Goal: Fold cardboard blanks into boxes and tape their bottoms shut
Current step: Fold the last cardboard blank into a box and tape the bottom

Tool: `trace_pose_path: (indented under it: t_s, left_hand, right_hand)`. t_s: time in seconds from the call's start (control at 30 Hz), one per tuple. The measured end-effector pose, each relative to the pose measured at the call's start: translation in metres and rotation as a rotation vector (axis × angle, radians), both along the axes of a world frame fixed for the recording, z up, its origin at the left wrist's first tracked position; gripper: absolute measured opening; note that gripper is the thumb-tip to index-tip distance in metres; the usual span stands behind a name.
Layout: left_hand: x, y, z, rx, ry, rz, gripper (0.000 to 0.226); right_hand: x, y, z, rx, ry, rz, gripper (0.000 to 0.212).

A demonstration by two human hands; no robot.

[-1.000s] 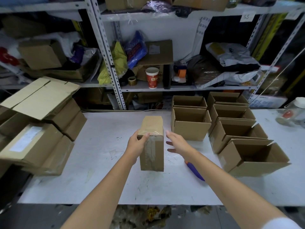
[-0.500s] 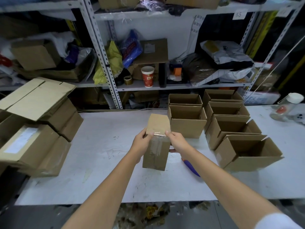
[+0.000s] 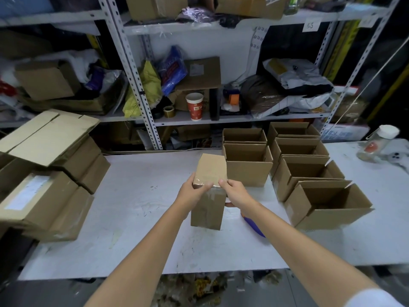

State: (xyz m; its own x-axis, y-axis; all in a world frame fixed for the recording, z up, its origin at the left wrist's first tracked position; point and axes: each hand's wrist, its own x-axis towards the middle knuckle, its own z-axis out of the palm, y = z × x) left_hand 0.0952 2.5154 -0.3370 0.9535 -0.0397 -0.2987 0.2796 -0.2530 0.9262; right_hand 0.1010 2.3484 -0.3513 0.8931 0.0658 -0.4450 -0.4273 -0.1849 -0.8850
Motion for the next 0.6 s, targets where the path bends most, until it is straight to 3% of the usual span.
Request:
trace_pose_path:
  t_s: [0.13,0.2,0.3,0.4,0.5,0.6]
  left_hand:
    - [-0.005,0.008,-0.003,0.057,-0.018,-0.048,0.041]
    - [-0.006,0.016,-0.001,0.081,0.001,-0.039,0.038]
    - [-0.008,0.026,0.004,0.153,0.048,-0.075,0.043]
    - [-0.006,0.029,0.003,0.252,0.057,-0.118,0.074]
    - [-0.009,0.031,-0.001,0.221,0.06,-0.12,0.078]
    - [-0.015,0.035,0.003,0.067,0.085,-0.064,0.082]
  right_hand:
    - [0.001,-0.004,-0.003,0.022,0.042,0.088,0.04]
    - [0.002,-0.004,-0.006,-0.013,0.033,0.166,0.055]
    - [0.002,-0.003,-0.006,-0.316,-0.23,0.334,0.084]
    - [-0.001,0.005,-0.004,-0.667,-0.511,0.585,0.078]
    - [-0.004,0.013,-0.004,-0.737,-0.607,0.636,0.067]
    - [-0.007,0.018,-0.006,-0.717,-0.658,0.537,0.06]
